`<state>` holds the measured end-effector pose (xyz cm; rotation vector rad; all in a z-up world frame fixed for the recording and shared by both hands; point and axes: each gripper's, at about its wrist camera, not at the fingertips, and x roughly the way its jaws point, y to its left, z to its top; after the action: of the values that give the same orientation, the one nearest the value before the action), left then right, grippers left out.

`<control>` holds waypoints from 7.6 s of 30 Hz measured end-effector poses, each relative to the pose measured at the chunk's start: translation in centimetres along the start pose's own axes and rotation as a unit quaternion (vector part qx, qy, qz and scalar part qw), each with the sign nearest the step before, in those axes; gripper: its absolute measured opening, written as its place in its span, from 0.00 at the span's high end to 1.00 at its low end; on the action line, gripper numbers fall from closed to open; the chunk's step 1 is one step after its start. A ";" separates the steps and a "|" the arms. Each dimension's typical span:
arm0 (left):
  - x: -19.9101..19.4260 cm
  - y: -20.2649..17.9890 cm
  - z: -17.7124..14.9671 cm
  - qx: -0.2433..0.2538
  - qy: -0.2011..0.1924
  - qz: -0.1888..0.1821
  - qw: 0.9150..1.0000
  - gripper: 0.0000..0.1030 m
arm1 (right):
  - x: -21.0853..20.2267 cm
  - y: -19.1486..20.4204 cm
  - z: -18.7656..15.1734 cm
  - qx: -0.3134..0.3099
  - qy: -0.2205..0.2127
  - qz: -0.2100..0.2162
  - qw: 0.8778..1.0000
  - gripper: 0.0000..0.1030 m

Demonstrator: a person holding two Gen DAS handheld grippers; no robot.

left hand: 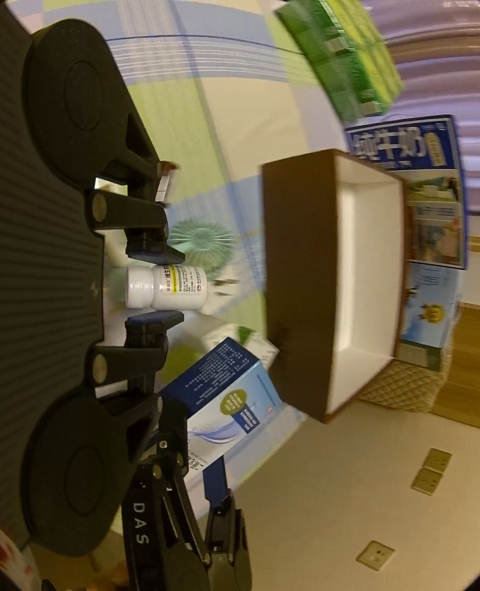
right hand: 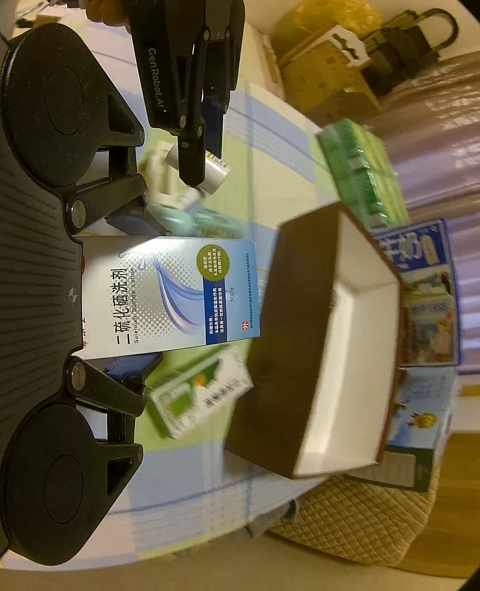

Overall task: Organize rigid objects
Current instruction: 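Carry both items into the brown box and open the left tool over it, then lower the medicine box into the brown box and open the right tool, then move both tools back from the box toward the loose items on the table, then reach the left tool to the white plastic holder and close on it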

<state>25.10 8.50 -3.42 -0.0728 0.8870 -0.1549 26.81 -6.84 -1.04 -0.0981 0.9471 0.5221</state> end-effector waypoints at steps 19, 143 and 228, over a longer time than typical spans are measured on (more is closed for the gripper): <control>6.7 -1.6 14.7 0.006 -0.062 0.018 0.998 0.78 | 2.7 -7.8 13.9 0.043 -0.076 -0.013 0.996 0.41; -3.7 2.5 -5.5 -0.057 0.024 0.052 0.997 0.56 | 0.6 -1.5 -3.3 0.064 0.021 0.004 0.998 0.28; 5.8 2.4 -7.0 -0.045 0.119 0.056 0.990 0.65 | 3.1 -9.0 -4.8 0.130 0.070 -0.031 0.989 0.28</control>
<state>23.50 9.94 -12.55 -0.0892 1.1341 -0.0184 28.88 -14.94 -7.59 0.0726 1.1375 0.3331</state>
